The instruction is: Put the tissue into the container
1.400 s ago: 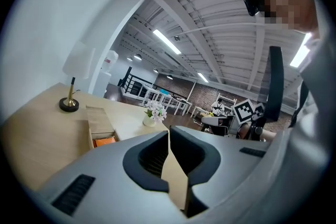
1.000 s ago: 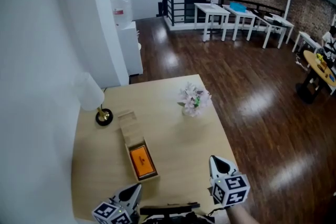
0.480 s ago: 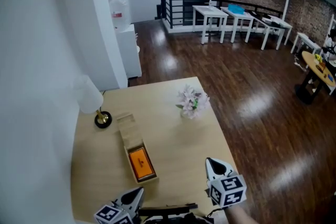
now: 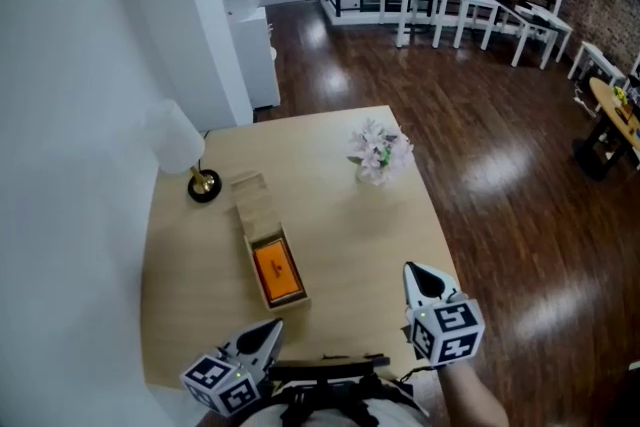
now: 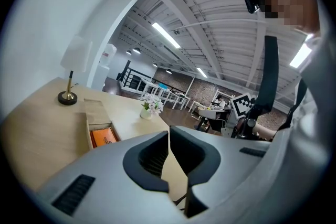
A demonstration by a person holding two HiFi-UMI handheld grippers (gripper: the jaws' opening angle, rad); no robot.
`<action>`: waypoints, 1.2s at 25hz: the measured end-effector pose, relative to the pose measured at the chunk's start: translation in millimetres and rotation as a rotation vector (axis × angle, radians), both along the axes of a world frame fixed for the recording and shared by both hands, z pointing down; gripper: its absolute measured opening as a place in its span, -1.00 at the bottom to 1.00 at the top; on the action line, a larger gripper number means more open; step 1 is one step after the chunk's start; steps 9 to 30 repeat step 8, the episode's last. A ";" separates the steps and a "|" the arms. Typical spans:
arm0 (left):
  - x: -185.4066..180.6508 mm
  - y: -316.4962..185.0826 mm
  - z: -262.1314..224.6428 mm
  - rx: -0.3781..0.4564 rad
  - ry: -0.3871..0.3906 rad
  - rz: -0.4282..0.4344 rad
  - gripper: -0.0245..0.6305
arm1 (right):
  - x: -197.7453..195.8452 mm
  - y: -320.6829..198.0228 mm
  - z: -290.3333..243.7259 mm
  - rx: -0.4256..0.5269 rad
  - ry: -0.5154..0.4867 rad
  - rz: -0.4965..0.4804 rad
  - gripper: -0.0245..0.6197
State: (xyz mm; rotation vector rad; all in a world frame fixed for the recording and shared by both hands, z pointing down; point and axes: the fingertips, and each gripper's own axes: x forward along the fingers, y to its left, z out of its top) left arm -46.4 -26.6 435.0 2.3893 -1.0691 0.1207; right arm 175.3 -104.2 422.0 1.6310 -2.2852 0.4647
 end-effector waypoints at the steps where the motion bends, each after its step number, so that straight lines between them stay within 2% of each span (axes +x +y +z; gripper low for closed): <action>1: 0.0 -0.8 -0.5 0.002 0.002 0.002 -0.92 | -0.6 -0.9 -0.4 0.002 0.001 0.000 -0.92; 30: 0.9 -9.3 -7.0 0.010 0.003 0.011 -0.92 | -4.9 -8.6 -6.0 0.004 0.024 -0.017 -0.92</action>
